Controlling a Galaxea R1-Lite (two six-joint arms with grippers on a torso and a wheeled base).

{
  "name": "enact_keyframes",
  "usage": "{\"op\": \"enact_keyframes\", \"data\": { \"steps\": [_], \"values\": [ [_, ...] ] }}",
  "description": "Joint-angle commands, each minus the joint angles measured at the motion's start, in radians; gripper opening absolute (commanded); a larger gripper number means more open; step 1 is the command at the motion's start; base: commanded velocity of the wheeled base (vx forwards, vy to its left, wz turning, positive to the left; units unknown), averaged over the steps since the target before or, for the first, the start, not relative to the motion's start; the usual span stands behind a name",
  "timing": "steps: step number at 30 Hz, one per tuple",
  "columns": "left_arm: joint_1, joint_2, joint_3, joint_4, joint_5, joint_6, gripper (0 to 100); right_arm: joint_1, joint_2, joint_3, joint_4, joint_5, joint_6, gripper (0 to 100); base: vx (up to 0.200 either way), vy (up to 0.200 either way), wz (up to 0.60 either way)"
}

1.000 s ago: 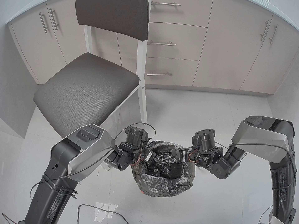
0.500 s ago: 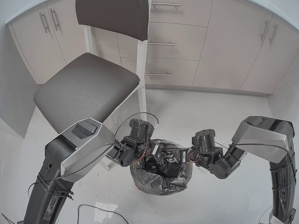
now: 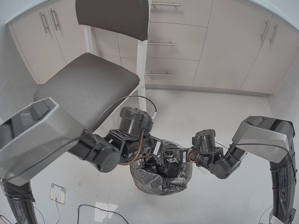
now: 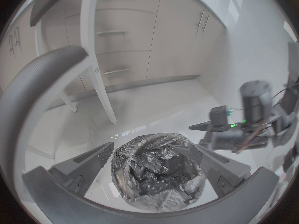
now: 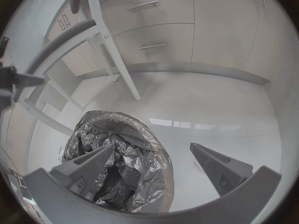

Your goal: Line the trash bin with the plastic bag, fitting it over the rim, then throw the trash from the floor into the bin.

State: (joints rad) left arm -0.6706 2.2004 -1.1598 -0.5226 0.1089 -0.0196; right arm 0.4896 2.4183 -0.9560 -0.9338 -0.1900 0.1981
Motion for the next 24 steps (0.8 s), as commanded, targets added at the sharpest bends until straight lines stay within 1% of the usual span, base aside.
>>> {"op": "enact_keyframes", "data": {
  "steps": [1,2,3,4,5,6,7,8,9,11,12,14,16,18,19,22,23,24],
  "values": [
    [-0.035,-0.324,0.233,-0.017,-0.014,-0.030,100,-0.003,0.005,-0.006,0.000,-0.002,-0.009,100,0.000,0.000,0.00],
    [-0.021,-0.453,0.397,-0.039,-0.018,-0.049,100,-0.011,-0.005,-0.006,0.000,-0.005,-0.016,100,0.000,0.000,0.00],
    [-0.007,-0.498,0.466,-0.056,-0.018,-0.069,100,-0.016,-0.015,-0.006,0.000,-0.006,-0.025,100,0.000,0.000,0.00],
    [0.008,-0.533,0.522,-0.076,-0.018,-0.092,100,-0.025,-0.025,-0.006,0.000,-0.006,-0.035,100,0.000,0.000,0.00],
    [0.011,-0.539,0.531,-0.079,-0.018,-0.097,100,-0.025,-0.027,-0.006,0.000,-0.006,-0.037,100,0.000,0.000,0.00],
    [0.054,-0.613,0.631,-0.126,-0.011,-0.160,100,-0.045,-0.045,-0.007,0.000,-0.008,-0.052,100,0.000,0.000,0.00],
    [0.054,-0.613,0.631,-0.126,-0.011,-0.160,100,-0.045,-0.045,-0.007,0.000,-0.008,-0.052,100,0.000,0.000,0.00],
    [0.117,-0.682,0.712,-0.169,0.008,-0.226,100,-0.063,-0.064,-0.009,0.000,-0.008,-0.052,100,0.000,0.000,0.00],
    [0.166,-0.729,0.761,-0.189,0.023,-0.250,100,-0.080,-0.076,-0.012,0.000,-0.008,-0.052,100,0.000,0.000,0.00],
    [0.247,-0.808,0.818,-0.198,0.044,-0.252,100,-0.108,-0.090,-0.027,0.000,-0.008,-0.051,100,0.000,0.000,0.00],
    [0.247,-0.808,0.818,-0.198,0.044,-0.252,100,-0.108,-0.090,-0.027,0.000,-0.008,-0.051,100,0.000,0.000,0.00],
    [0.393,-0.966,0.884,-0.186,0.054,-0.209,100,-0.175,-0.123,-0.081,0.001,-0.016,-0.048,100,0.000,0.000,0.00],
    [0.468,-1.071,0.914,-0.165,0.055,-0.148,100,-0.223,-0.177,-0.112,0.015,-0.020,-0.043,100,0.000,0.000,0.00],
    [0.542,-1.199,0.934,-0.096,0.055,-0.083,100,-0.267,-0.222,-0.132,0.020,-0.017,-0.039,100,0.000,0.000,0.00],
    [0.556,-1.234,0.936,-0.066,0.057,-0.072,100,-0.273,-0.223,-0.138,0.018,-0.017,-0.039,100,0.000,0.000,0.00],
    [0.626,-1.413,0.936,0.119,0.063,-0.062,100,-0.272,-0.174,-0.213,0.038,-0.020,-0.058,100,0.000,0.000,0.00],
    [0.626,-1.413,0.936,0.119,0.063,-0.062,100,-0.272,-0.174,-0.213,0.038,-0.020,-0.058,100,0.000,0.000,0.00],
    [0.654,-1.535,0.937,0.268,0.055,-0.068,100,-0.266,-0.110,-0.310,0.069,-0.028,-0.098,100,0.000,0.000,0.00]
  ]
}}
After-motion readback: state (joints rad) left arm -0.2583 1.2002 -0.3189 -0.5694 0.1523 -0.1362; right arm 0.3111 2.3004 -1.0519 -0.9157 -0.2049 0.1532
